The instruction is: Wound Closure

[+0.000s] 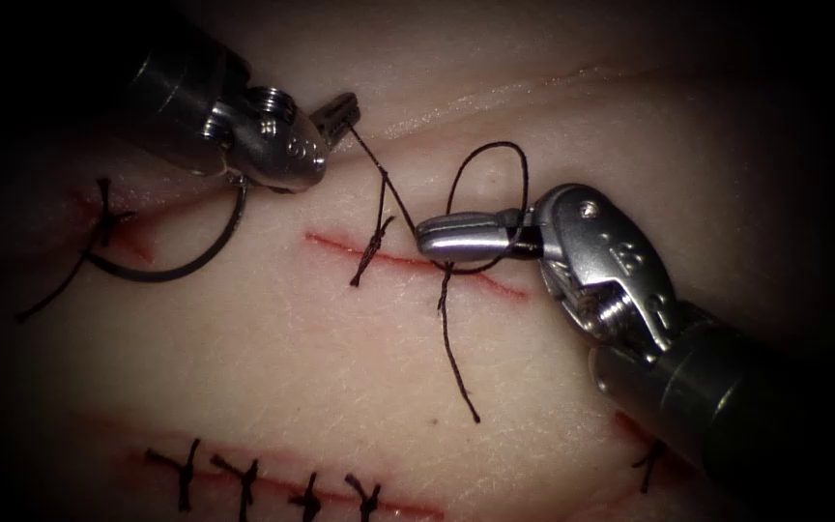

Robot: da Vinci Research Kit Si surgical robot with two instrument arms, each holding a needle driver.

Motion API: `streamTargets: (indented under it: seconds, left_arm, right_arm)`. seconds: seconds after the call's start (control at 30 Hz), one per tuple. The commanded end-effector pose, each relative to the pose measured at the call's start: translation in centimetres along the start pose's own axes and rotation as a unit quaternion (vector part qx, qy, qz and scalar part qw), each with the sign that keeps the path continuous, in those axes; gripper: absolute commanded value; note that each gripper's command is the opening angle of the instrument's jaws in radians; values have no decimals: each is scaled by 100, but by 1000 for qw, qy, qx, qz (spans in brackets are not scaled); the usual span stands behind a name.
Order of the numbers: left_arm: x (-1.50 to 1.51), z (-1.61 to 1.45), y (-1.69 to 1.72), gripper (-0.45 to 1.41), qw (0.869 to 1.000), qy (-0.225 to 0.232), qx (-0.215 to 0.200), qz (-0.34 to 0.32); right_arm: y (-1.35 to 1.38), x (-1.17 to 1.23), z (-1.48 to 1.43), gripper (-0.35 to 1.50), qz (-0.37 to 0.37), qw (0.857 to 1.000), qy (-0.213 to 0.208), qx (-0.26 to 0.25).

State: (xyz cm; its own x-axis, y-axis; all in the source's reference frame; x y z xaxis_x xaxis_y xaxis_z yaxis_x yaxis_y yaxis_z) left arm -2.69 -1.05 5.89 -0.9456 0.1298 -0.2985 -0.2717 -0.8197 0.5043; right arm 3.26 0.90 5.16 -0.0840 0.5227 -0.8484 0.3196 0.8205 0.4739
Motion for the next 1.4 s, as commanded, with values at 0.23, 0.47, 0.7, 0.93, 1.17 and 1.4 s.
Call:
streamTargets:
  seconds: [0.23, 0.47, 0.7, 0.93, 1.17, 1.4]
  left_arm:
    - [14, 1, -4, -45, 1000, -1, -11, -5]
    - [12, -3, -7, -45, 1000, 0, -12, -6]
    - [8, -5, -7, -45, 1000, 2, -13, -5]
    - [8, -7, -7, -45, 1000, 2, -13, -5]
    - [4, -12, -7, -45, 1000, 4, -14, -3]
    - [0, -14, -7, -45, 1000, 7, -15, -2]
  right_arm:
    - [14, -32, 16, -35, -80, 977, -150, 128]
    - [13, -34, 39, -35, -182, 899, -303, 259]
    - [4, -42, 45, 12, -211, 866, -350, 290]
    - [6, -50, 42, 72, -234, 835, -402, 296]
    - [9, -63, 38, 64, -235, 798, -451, 325]
    - [-3, -95, 45, 64, -249, 769, -481, 339]
